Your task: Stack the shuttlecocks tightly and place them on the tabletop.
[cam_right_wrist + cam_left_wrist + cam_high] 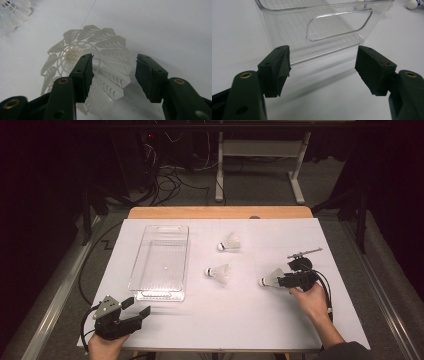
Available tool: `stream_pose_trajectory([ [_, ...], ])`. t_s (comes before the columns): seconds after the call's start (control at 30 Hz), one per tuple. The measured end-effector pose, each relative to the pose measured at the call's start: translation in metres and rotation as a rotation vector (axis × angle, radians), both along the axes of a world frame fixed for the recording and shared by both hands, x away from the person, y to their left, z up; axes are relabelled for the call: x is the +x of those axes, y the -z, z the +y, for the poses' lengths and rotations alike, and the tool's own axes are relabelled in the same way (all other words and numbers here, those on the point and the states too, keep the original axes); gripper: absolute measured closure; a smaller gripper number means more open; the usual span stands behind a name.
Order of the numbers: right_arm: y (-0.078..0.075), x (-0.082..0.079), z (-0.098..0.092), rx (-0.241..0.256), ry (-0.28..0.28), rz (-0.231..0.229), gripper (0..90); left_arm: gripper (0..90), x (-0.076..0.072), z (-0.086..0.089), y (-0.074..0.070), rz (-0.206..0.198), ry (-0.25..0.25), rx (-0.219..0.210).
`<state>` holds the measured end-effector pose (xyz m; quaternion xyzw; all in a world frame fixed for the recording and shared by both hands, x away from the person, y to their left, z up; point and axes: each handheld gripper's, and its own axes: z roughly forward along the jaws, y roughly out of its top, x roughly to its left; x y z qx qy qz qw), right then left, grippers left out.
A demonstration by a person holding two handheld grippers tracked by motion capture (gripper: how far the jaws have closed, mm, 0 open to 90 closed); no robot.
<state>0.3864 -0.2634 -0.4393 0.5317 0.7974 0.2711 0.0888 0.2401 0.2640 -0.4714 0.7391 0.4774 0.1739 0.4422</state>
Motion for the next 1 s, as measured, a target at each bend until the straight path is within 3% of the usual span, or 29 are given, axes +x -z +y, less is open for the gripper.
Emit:
stream_pose_trajectory([
  [0.23, -0.002, 0.000, -0.006, 0.005, 0.026, -0.009, 45.8, 29.4, 0.000, 0.000, 0.000, 0.000, -0.001, 0.001],
  [0.43, -0.002, 0.000, -0.012, 0.002, 0.040, -0.008, 54.6, 29.4, 0.000, 0.000, 0.000, 0.000, -0.001, 0.002],
  [0.67, -0.002, 0.000, -0.017, 0.002, 0.071, -0.011, 53.2, 29.4, 0.000, 0.000, 0.000, 0.000, -0.004, 0.004],
  [1.0, -0.003, -0.005, -0.022, 0.005, 0.062, -0.015, 52.1, 29.5, 0.001, -0.002, 0.000, -0.003, 0.002, 0.019],
])
